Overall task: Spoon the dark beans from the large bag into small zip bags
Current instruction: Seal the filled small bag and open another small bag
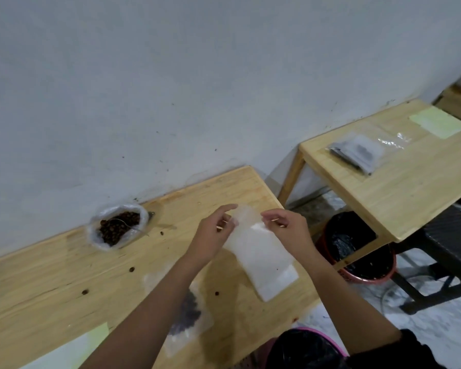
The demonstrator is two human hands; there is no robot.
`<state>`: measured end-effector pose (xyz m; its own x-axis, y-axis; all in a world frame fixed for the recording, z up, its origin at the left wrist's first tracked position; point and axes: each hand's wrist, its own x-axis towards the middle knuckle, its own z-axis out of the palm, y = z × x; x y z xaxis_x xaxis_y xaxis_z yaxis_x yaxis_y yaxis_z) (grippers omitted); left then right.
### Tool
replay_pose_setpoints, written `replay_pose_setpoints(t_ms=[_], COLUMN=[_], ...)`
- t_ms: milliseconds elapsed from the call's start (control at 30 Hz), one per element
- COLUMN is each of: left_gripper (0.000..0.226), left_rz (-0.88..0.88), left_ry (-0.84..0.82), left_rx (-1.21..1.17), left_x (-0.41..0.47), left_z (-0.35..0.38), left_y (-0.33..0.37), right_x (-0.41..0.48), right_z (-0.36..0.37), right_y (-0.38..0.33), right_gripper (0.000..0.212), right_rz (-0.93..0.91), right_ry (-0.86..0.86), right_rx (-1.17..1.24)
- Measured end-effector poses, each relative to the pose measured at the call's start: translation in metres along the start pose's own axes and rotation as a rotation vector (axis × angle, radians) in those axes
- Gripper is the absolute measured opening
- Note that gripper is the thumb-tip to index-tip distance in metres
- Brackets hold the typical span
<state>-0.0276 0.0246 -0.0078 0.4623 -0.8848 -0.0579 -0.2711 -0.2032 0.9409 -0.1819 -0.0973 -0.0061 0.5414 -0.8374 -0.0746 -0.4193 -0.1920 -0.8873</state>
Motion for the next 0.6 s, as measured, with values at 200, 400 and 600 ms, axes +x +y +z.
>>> replay_pose_setpoints(t_ms=[200,400,600], left_gripper=[0.019,0.022,0.019], left_rz=[-0.054,-0.047,-0.013], left_ry=[-0.016,0.187,0.364], left_rx=[-0.156,-0.162,-0.274], left_x=[-0.008,-0.027,-0.051], left_z=[-0.054,-0.117,-0.153], left_y=[0.024,0.029,0.035], right_x=[0.011,0.015,-0.004], right_z=[0.021,0.060,0.122], right_y=[-0.043,-0.100,-0.163], right_gripper=[0.012,0.017,0.011], right_rz=[-0.128,-0.307,-0.386], right_ry=[0.009,0.085,-0.139], right_rx=[-0.010,0.017,0.127])
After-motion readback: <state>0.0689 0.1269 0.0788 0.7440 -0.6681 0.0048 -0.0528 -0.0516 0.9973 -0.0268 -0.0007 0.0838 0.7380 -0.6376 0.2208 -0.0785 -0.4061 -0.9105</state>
